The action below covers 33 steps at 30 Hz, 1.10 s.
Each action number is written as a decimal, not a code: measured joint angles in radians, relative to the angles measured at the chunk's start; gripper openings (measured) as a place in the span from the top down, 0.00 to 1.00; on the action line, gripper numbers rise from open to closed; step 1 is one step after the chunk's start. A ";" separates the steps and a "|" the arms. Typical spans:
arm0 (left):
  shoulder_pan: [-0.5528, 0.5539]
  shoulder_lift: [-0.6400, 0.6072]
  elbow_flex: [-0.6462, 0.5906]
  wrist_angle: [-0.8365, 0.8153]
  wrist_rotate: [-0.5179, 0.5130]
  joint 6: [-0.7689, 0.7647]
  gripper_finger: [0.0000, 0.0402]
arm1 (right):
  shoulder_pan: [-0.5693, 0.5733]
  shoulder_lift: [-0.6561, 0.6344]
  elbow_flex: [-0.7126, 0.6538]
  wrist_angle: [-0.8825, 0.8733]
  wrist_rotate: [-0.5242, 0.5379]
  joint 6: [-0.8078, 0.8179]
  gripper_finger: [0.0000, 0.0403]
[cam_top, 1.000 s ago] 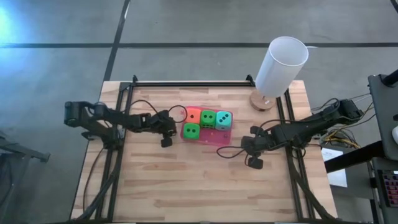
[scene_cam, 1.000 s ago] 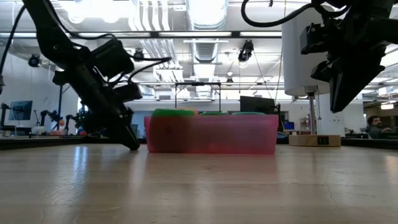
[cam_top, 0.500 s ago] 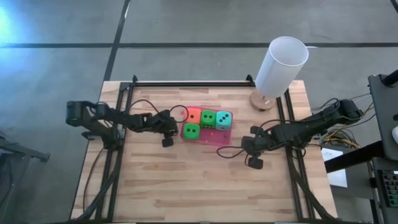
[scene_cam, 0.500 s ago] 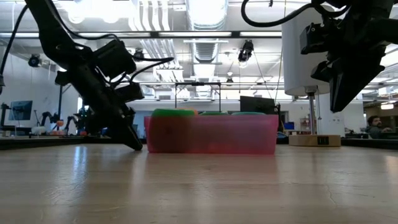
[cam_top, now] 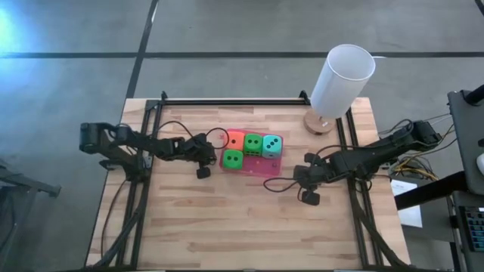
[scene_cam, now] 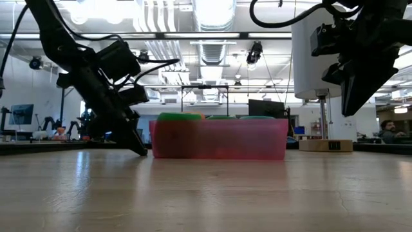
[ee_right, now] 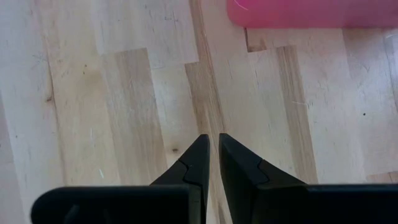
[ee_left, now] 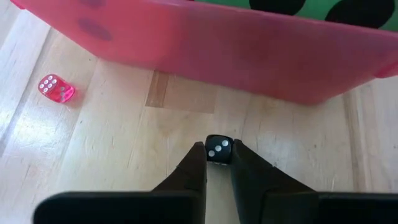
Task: Pick & Place Dice
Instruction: Put the small black die into the pink bin
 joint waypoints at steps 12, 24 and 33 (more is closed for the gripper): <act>0.000 -0.026 0.005 -0.019 -0.008 0.032 0.88 | 0.000 0.000 0.000 0.000 0.000 0.000 0.92; 0.000 -0.239 0.098 -0.242 -0.116 0.061 0.88 | 0.000 0.000 0.000 0.001 0.000 0.000 0.92; -0.034 -0.341 0.189 -0.267 -0.117 0.061 0.88 | 0.000 0.000 0.000 0.002 0.002 0.000 0.92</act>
